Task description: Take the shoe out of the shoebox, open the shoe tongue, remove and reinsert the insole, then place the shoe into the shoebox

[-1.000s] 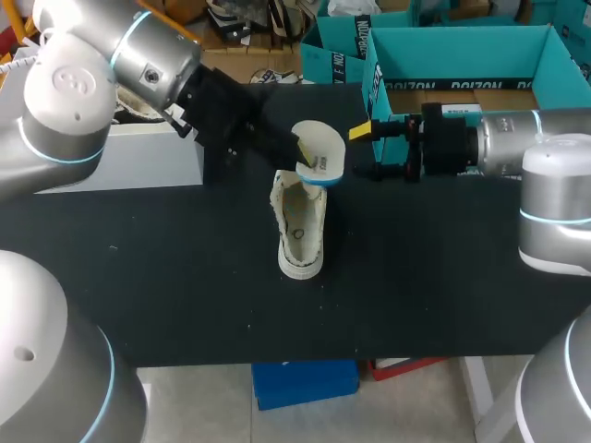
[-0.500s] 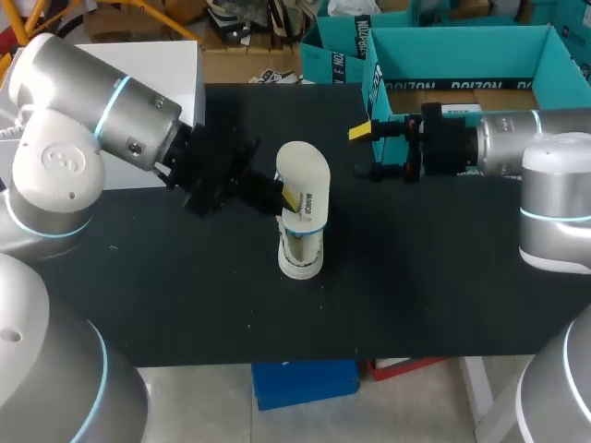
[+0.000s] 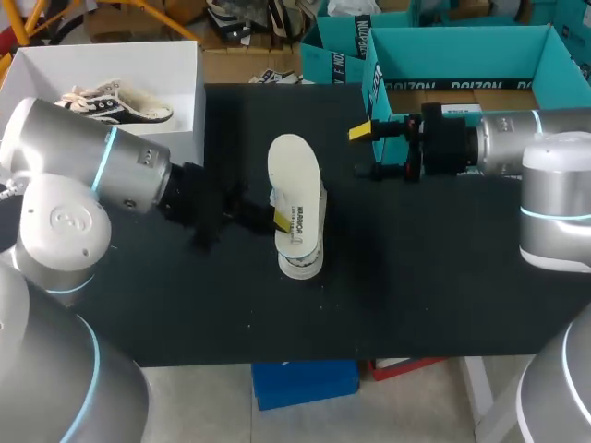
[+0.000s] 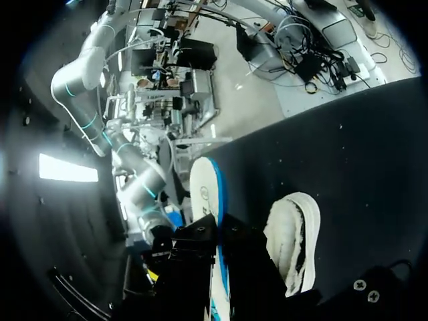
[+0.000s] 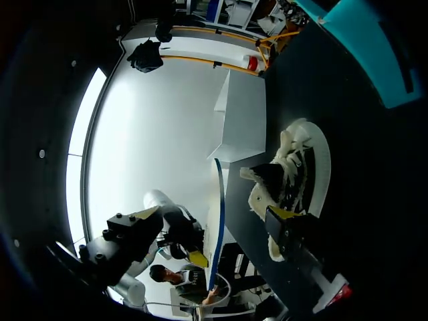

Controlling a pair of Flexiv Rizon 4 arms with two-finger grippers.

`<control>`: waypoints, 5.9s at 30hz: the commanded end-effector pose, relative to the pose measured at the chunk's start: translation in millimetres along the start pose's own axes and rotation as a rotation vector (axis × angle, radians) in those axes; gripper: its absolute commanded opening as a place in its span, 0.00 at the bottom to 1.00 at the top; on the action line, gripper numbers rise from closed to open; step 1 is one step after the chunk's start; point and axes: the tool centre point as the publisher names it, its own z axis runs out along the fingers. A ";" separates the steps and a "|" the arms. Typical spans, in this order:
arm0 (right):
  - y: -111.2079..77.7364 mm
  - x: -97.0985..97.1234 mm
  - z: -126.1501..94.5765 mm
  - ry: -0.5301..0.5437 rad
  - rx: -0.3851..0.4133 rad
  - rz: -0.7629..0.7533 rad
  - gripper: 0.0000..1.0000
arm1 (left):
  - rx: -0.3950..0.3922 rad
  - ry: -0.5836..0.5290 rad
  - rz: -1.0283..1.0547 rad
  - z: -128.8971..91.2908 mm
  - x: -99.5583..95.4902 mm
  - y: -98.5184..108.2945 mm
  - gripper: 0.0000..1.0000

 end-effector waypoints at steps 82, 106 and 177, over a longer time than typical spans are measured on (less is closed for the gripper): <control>-11.3 -0.5 66.0 0.016 0.196 -0.034 1.00 | -0.050 -0.087 0.048 21.6 -2.6 43.4 0.00; -11.1 -4.7 71.2 -0.001 0.216 -0.019 0.00 | -0.050 -0.087 0.048 21.6 -2.6 43.4 0.00; -11.1 -4.7 71.2 -0.001 0.216 -0.019 0.00 | -0.117 0.851 -0.090 3.7 -87.6 66.6 1.00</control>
